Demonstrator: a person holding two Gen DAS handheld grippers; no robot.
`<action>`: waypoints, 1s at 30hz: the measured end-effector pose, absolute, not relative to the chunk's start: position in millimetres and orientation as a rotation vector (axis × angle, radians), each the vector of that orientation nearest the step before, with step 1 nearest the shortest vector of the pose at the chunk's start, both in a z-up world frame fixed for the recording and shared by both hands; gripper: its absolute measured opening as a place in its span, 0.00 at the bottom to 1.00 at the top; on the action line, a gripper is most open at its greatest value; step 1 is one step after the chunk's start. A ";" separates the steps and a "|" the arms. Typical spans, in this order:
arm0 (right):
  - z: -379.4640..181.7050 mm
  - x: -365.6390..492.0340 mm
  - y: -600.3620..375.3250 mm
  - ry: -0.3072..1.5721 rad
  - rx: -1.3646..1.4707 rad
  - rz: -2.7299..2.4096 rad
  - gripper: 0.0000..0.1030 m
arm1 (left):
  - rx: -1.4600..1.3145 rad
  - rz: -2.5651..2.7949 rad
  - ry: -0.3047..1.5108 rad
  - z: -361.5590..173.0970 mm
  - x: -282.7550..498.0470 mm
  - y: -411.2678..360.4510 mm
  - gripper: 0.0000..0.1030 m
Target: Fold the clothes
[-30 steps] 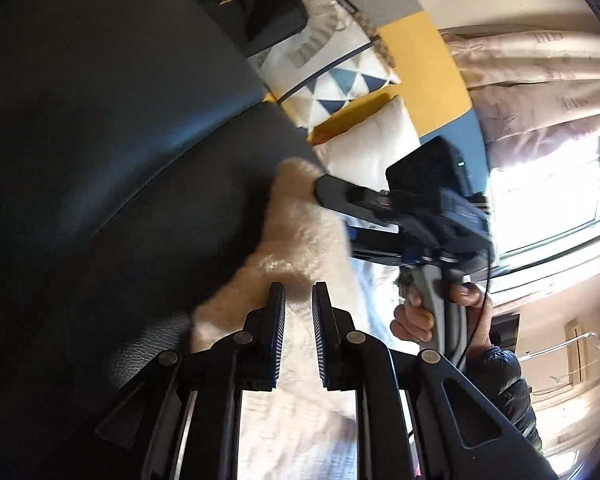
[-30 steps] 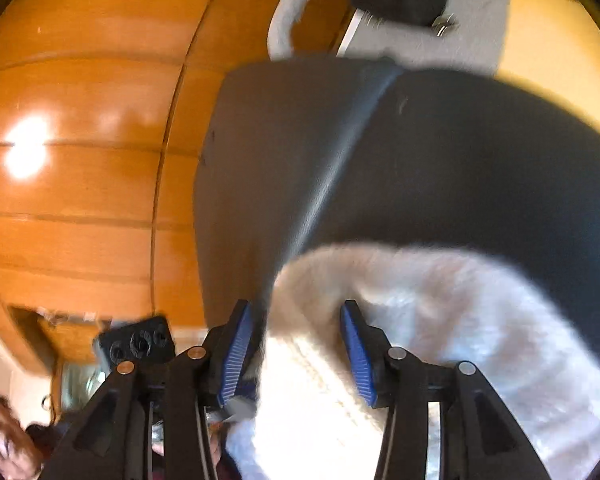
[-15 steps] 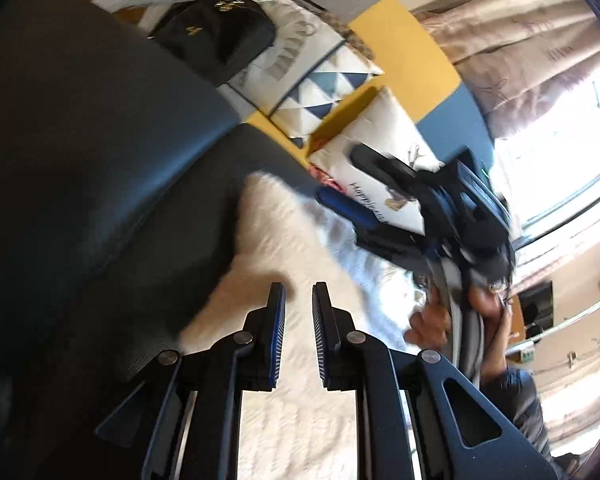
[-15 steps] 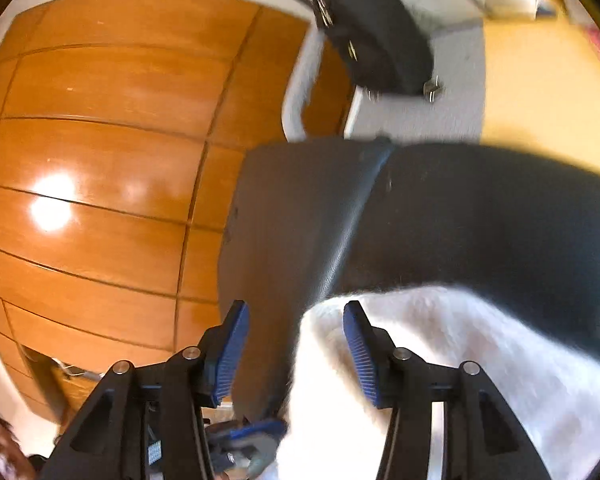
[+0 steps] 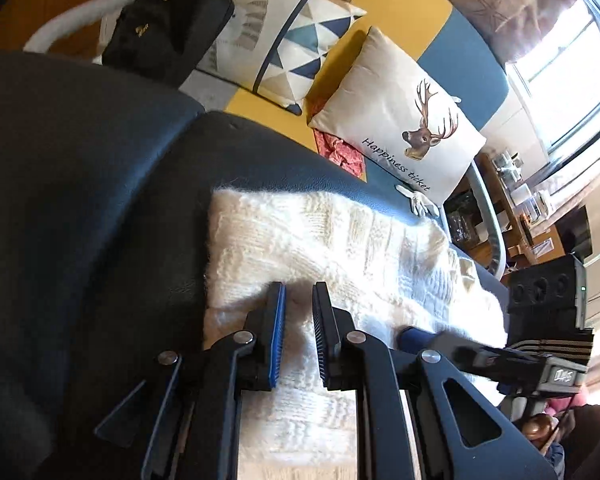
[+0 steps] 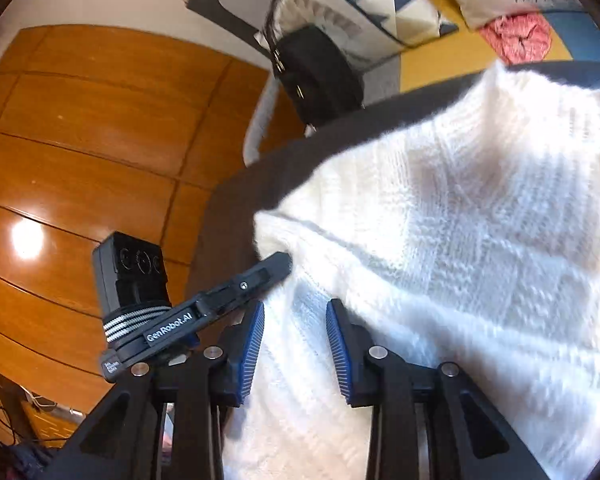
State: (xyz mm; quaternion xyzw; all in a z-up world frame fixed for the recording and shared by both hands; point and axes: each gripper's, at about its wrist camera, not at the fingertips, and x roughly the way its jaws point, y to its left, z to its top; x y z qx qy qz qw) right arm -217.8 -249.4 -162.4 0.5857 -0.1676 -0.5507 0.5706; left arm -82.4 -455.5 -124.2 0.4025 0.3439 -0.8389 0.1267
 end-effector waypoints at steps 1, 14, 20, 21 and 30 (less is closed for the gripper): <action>-157.2 -214.8 -244.8 -0.394 1.362 -1.309 0.37 | 1.134 -2.458 1.022 -119.3 -71.9 -453.1 0.15; -119.3 -145.4 -223.4 0.254 1.183 -1.873 0.38 | 1.174 -2.480 0.654 -113.2 -36.6 -420.5 0.17; -109.4 -113.5 -179.0 0.387 1.085 -2.064 0.41 | 1.233 -2.561 0.290 -120.8 -27.3 -366.7 0.24; -113.7 -111.1 -162.8 0.400 1.098 -2.092 0.41 | 1.247 -2.548 0.276 -128.1 -28.7 -365.8 0.24; -116.7 -144.8 -91.4 0.134 1.205 -2.216 0.41 | 1.131 -2.595 0.332 -106.1 -13.2 -359.6 0.25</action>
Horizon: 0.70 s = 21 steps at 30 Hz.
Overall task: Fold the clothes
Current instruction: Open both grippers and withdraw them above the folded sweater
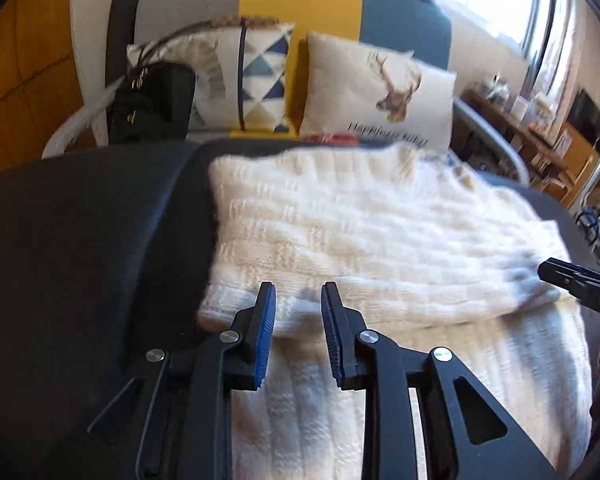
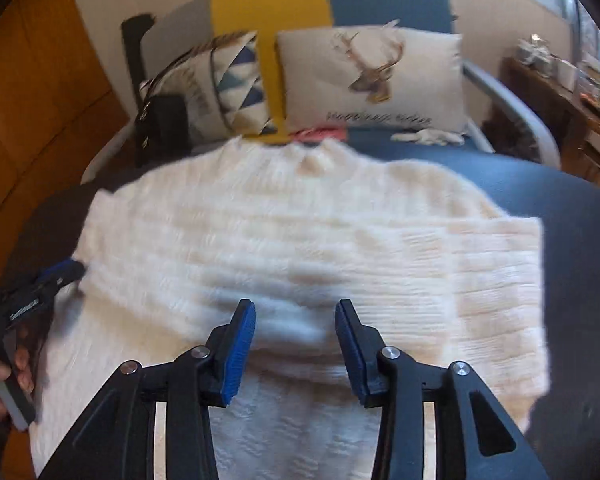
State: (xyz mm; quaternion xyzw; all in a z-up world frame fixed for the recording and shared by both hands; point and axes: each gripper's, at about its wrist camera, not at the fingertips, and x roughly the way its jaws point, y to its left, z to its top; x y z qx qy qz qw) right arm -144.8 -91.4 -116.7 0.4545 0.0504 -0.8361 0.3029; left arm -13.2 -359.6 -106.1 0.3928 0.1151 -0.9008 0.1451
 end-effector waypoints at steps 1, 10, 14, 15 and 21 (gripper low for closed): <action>-120.0 -148.7 -85.7 0.134 1.230 -2.237 0.41 | 1.144 -2.578 0.289 -109.2 -14.5 -356.4 0.26; -120.1 -148.8 -60.9 0.058 1.215 -2.264 0.41 | 1.191 -2.558 0.328 -110.6 -7.2 -345.3 0.32; -136.4 -143.6 -65.4 0.197 1.295 -2.271 0.43 | 1.189 -2.518 0.345 -106.2 7.0 -331.9 0.33; -140.6 -142.6 -66.2 0.226 1.313 -2.271 0.43 | 1.183 -2.511 0.365 -104.4 11.4 -328.5 0.33; -119.6 -114.4 -50.8 0.079 1.206 -2.268 0.43 | 1.155 -2.481 0.338 -86.7 47.7 -302.9 0.33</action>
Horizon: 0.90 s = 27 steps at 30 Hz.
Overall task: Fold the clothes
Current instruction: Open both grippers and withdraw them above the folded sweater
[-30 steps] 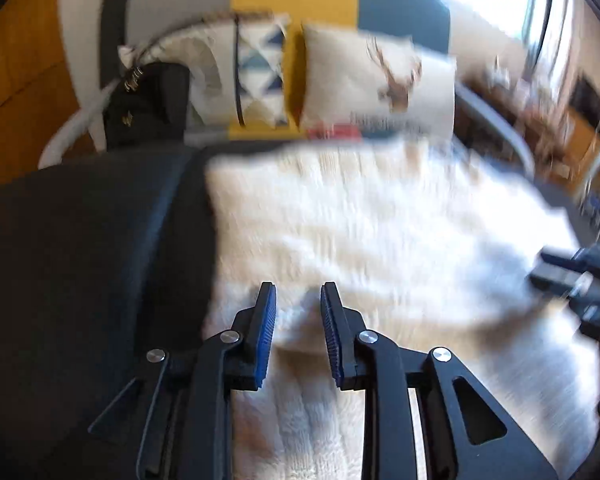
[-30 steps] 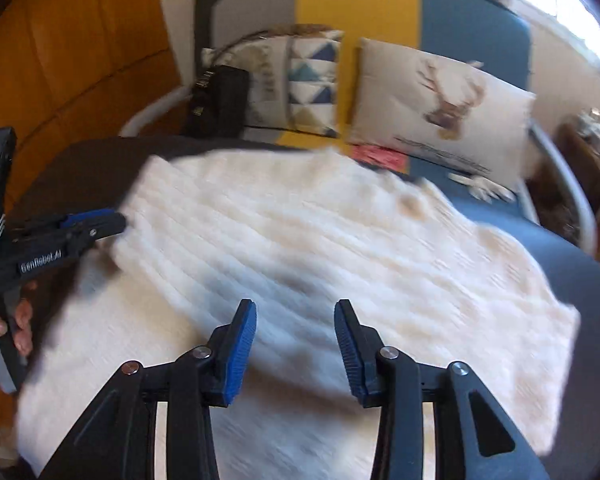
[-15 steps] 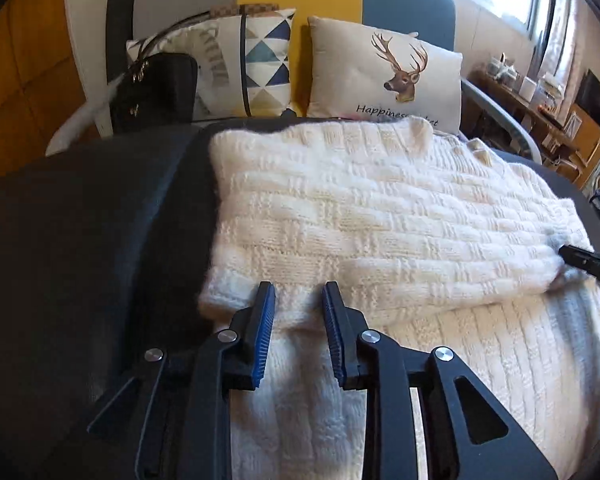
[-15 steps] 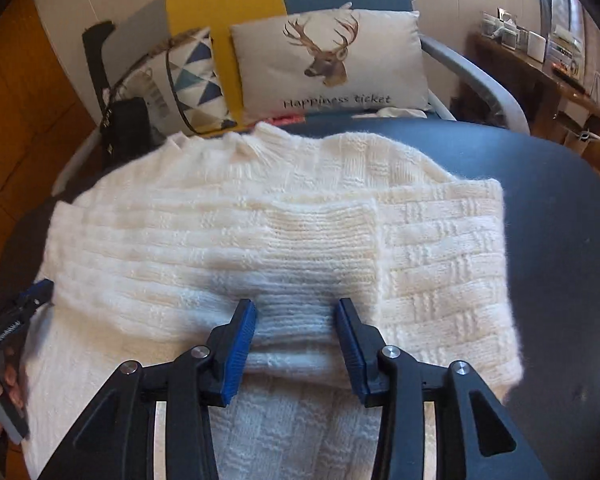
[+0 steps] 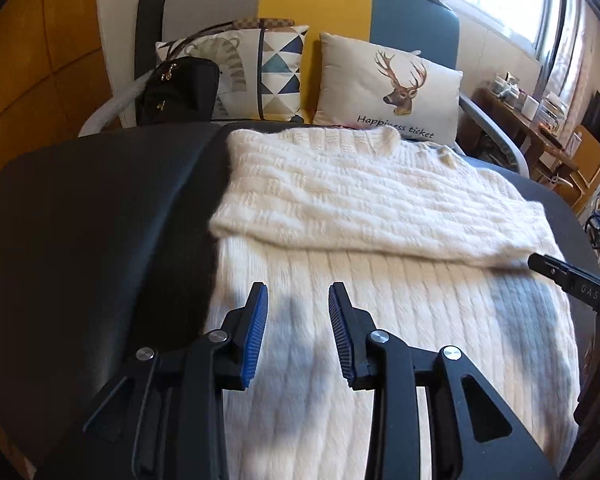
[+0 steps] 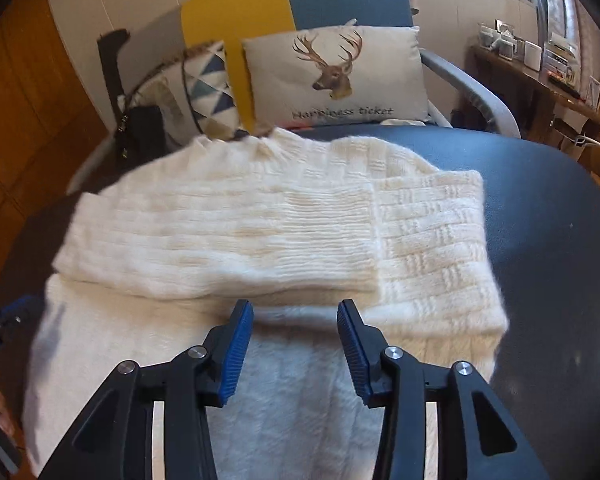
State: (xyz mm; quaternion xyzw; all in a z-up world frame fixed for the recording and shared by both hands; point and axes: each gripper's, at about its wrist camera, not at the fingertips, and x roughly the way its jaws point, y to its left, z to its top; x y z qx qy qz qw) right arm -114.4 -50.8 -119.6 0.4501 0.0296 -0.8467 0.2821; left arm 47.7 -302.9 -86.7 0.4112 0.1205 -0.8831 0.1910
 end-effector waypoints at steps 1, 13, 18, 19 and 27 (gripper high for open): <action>-116.5 -107.1 -49.4 0.078 1.189 -2.267 0.43 | 1.159 -2.480 0.326 -84.7 51.8 -299.8 0.33; -140.8 -37.2 -43.1 0.142 1.207 -2.195 0.43 | 1.166 -2.480 0.298 -88.3 87.6 -282.7 0.34; -145.5 -34.1 -39.7 0.138 1.207 -2.202 0.43 | 1.185 -2.467 0.295 -96.8 94.1 -279.7 0.34; -146.0 -33.8 -40.2 0.145 1.208 -2.201 0.44 | 1.189 -2.466 0.299 -98.3 95.2 -279.4 0.34; -138.3 -30.3 -43.6 0.165 1.185 -2.213 0.44 | 1.227 -2.443 0.295 -110.6 100.5 -281.4 0.34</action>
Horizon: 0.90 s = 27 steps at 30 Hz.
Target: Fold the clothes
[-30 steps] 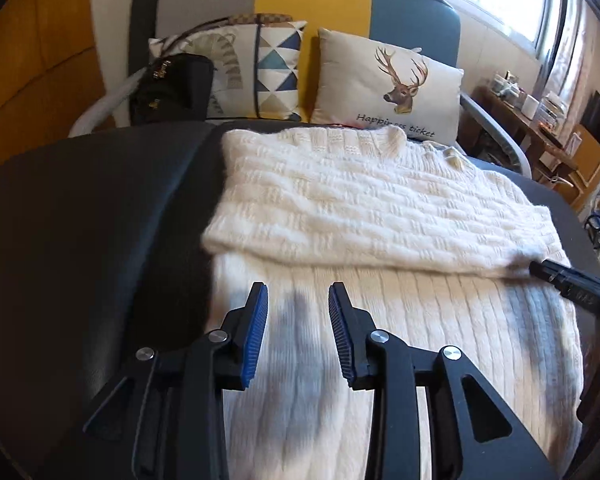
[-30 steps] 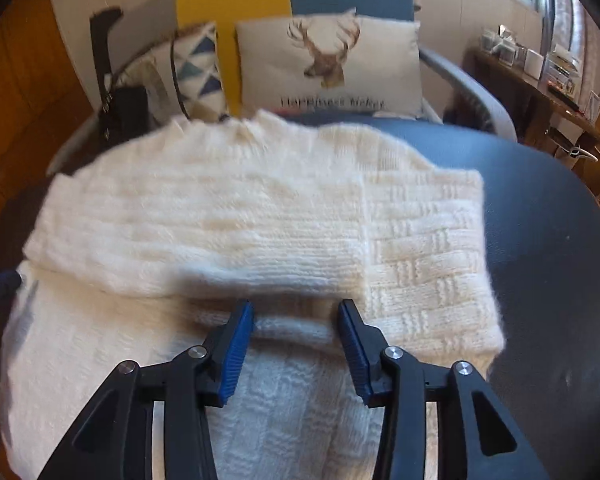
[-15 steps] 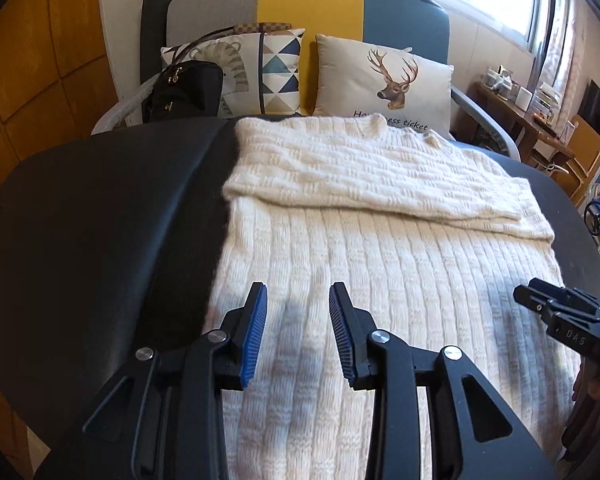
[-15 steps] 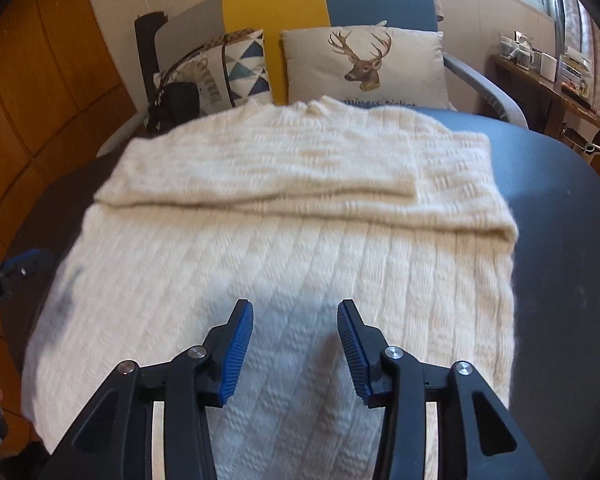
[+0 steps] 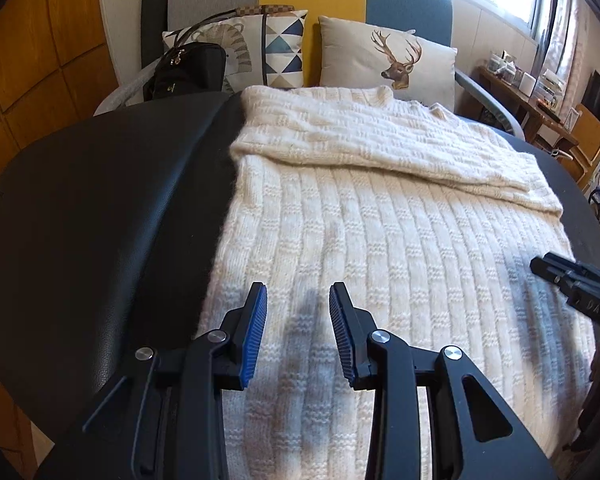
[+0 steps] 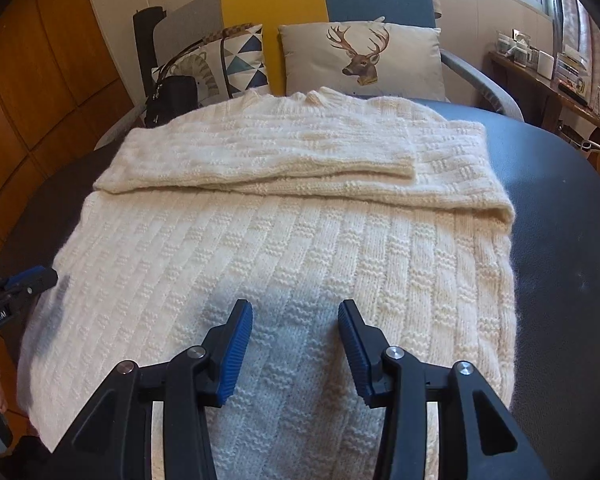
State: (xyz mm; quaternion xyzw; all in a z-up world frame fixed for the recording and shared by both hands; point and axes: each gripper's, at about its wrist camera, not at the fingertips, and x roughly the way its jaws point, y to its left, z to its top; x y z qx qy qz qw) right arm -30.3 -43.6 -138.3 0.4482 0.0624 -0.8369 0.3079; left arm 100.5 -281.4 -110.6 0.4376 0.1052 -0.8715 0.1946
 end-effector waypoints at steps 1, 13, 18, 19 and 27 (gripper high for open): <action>-136.8 -31.2 -44.9 0.169 1.181 -2.214 0.44 | 1.233 -2.440 0.293 -112.4 100.7 -281.9 0.34; -132.3 -52.8 -50.8 0.141 1.189 -2.230 0.45 | 1.175 -2.513 0.339 -107.2 96.6 -296.7 0.35; -106.9 -95.5 -50.0 0.075 1.124 -2.337 0.45 | 1.062 -2.574 0.320 -75.5 43.5 -322.6 0.35; -103.8 -105.1 -50.5 0.066 1.115 -2.360 0.45 | 1.058 -2.566 0.313 -72.7 28.6 -329.0 0.35; -130.0 -163.8 -56.5 0.113 1.258 -2.340 0.45 | 1.264 -2.409 0.239 -117.8 -52.0 -369.5 0.36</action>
